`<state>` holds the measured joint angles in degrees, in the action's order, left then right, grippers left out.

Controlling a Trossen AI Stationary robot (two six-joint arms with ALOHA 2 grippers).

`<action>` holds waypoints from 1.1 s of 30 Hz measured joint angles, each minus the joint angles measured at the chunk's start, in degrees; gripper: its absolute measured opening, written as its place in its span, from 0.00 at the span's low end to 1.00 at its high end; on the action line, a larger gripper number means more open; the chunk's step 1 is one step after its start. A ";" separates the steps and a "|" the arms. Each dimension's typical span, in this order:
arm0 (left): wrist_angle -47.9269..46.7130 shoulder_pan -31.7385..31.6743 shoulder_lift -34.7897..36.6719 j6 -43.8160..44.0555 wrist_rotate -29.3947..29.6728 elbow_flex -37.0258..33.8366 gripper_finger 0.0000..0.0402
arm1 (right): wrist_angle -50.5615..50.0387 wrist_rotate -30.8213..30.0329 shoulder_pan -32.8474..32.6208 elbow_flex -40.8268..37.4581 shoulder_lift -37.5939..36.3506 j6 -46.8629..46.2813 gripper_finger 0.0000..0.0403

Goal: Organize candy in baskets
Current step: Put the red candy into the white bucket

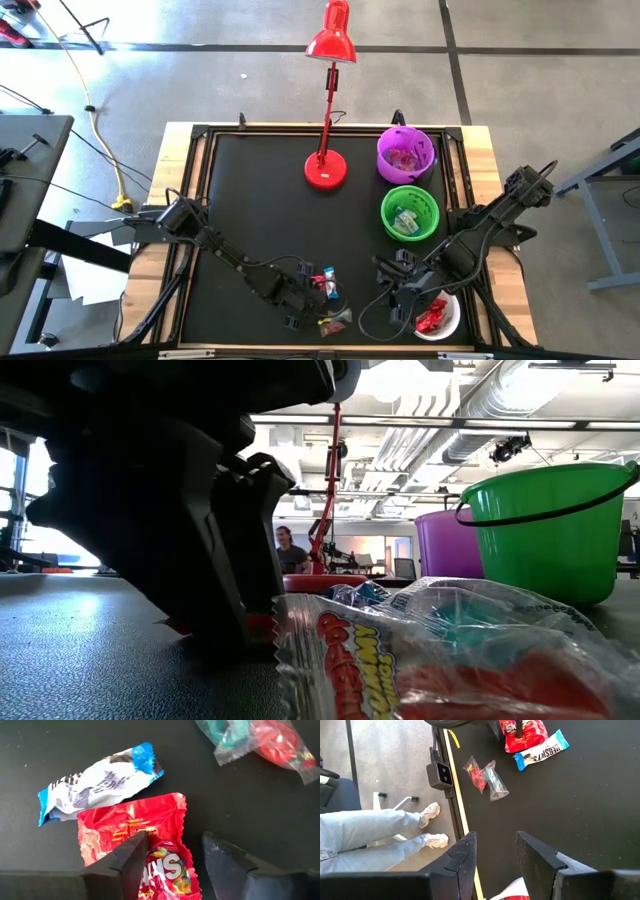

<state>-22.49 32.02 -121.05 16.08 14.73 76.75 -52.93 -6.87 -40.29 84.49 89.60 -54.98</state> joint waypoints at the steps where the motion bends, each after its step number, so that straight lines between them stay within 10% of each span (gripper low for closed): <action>1: 0.01 -0.04 -0.03 0.77 0.04 0.00 0.43 | 0.00 0.00 0.00 0.00 0.00 0.00 0.33; 13: -0.89 -0.09 -0.05 9.93 2.62 -0.09 0.03 | 0.04 -0.02 0.00 0.00 0.00 0.00 0.33; 33: -1.16 0.30 5.87 21.08 5.50 -0.60 0.00 | 0.07 -0.07 0.00 0.00 0.00 -0.44 0.33</action>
<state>-23.65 32.32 -115.18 37.16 20.23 76.15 -52.86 -6.95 -40.29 84.49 89.60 -55.42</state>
